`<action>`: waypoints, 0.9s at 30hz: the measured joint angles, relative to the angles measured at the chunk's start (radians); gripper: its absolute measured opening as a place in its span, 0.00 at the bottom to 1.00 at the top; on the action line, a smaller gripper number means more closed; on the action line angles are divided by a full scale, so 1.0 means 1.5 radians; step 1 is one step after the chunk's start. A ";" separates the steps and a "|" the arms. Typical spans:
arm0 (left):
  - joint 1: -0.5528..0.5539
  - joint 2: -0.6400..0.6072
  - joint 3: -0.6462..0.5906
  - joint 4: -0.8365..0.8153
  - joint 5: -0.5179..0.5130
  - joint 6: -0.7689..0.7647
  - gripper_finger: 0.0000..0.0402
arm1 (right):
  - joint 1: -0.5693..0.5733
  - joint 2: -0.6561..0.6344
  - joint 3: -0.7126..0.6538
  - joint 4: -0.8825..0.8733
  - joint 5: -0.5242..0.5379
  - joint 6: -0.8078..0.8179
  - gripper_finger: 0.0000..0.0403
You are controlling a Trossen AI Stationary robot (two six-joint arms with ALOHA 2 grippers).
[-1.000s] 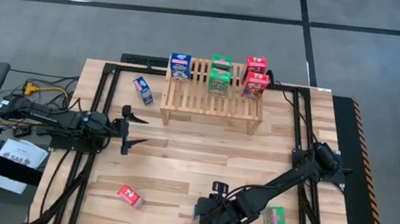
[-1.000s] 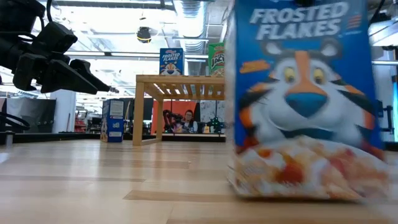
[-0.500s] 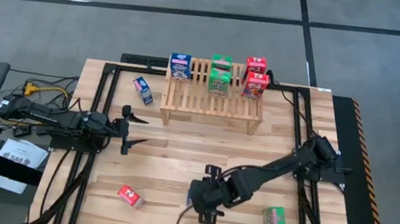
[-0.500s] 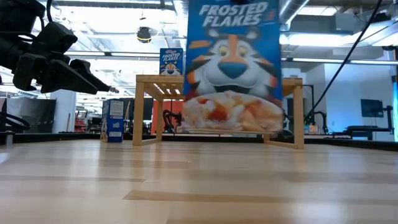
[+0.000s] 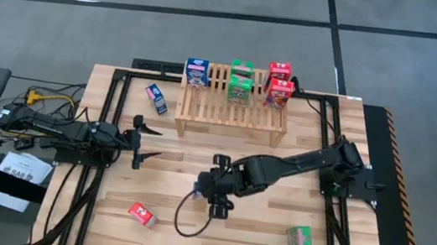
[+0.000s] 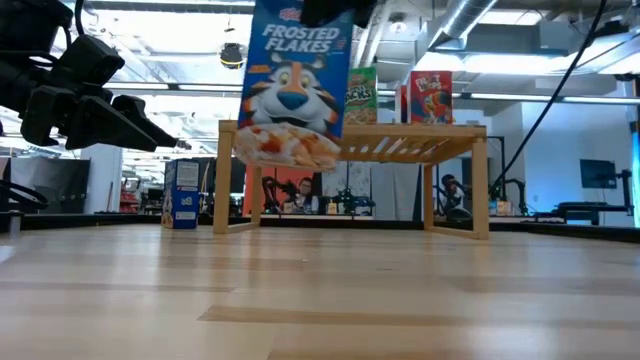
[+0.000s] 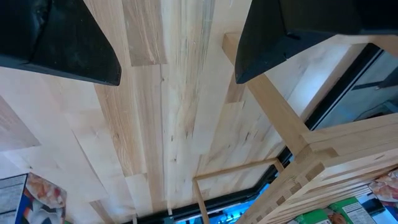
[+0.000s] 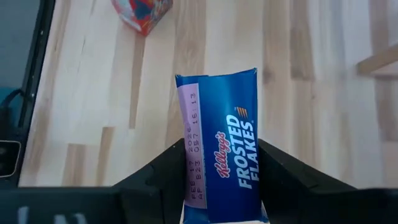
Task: Stack cereal on shelf
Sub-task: Put the bottom blue cereal box on the shelf aligned with the other blue cereal box
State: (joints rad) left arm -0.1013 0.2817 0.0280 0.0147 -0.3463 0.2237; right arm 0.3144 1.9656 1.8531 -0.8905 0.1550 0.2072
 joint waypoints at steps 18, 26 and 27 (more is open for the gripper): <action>0.000 0.000 0.000 0.000 -0.004 0.003 0.76 | -0.054 0.000 0.016 0.011 -0.073 -0.111 0.48; 0.000 0.000 0.000 0.000 0.011 -0.018 0.76 | -0.081 0.000 0.016 0.041 -0.088 -0.139 0.48; 0.000 0.000 0.000 0.000 0.018 -0.032 0.76 | -0.084 0.000 0.016 0.045 -0.088 -0.139 0.48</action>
State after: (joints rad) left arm -0.1012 0.2816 0.0280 0.0151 -0.3195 0.1763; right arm 0.1885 1.9656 1.8767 -0.8227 0.0235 -0.0017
